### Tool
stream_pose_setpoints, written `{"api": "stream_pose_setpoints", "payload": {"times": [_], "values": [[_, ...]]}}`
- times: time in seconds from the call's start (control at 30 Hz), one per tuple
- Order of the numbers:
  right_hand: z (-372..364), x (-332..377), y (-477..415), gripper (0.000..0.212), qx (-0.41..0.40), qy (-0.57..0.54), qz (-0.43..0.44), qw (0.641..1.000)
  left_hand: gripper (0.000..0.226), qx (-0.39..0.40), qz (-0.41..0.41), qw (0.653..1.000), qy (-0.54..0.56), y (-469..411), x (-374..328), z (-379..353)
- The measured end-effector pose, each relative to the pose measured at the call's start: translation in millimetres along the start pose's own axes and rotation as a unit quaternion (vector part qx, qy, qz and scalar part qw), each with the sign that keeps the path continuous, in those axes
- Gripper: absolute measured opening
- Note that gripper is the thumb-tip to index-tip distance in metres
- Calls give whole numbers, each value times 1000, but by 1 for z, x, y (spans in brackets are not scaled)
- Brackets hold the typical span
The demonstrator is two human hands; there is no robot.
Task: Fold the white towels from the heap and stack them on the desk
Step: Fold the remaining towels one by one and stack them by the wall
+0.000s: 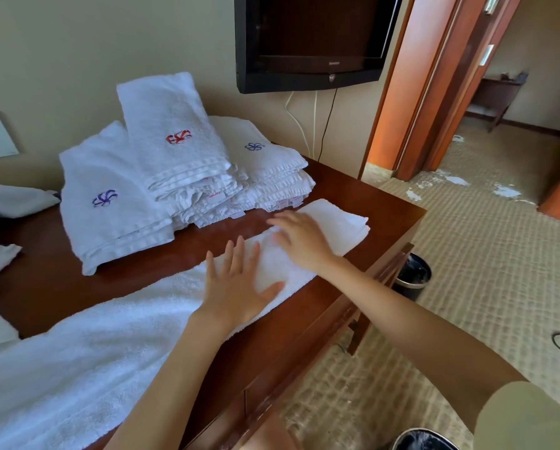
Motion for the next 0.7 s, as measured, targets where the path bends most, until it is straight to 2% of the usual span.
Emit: {"api": "stream_pose_setpoints", "payload": {"times": [0.07, 0.13, 0.27, 0.4, 0.47, 0.5, 0.57, 0.63, 0.7], "values": [[-23, 21, 1, 41, 83, 13, 17, 996, 108, -16, 28, 999, -9, 0, -1, 0], [-31, 13, 4, 46, 119, -1, -13, 993, 104, -38, 42, 998, -33, 3, -2, 0], [-18, -49, 10, 53, 115, 35, -108, 987, 94, -99, 32, 993, -62, 8, -7, 4], [10, -131, 33, 64, 78, 70, -296, 950, 73, -117, -98, 987, -56, 9, -31, 3], [26, -154, 45, 78, 45, 67, -375, 924, 90, -106, -141, 983, -50, 9, -38, -1], [33, -159, 47, 83, 31, 58, -391, 918, 96, -92, -135, 986, -44, 9, -37, -3], [38, -165, 48, 86, 37, 2, -412, 910, 90, -74, -125, 989, -20, 6, -34, -3], [35, -169, 48, 84, 78, -56, -435, 895, 83, -67, -128, 989, -12, 5, -32, -3], [34, -174, 48, 77, 77, -106, -438, 889, 82, -58, -129, 990, -6, 7, -30, -1]]}}
Point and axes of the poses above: each hand's wrist, its own y-axis away from the middle knuckle, its own z-axis out of the back of the hand, x = y × z, the point moved 8 cm from there along -y, towards the middle knuckle, and after that the axes turned 3 degrees about y, right-handed, at the moved point
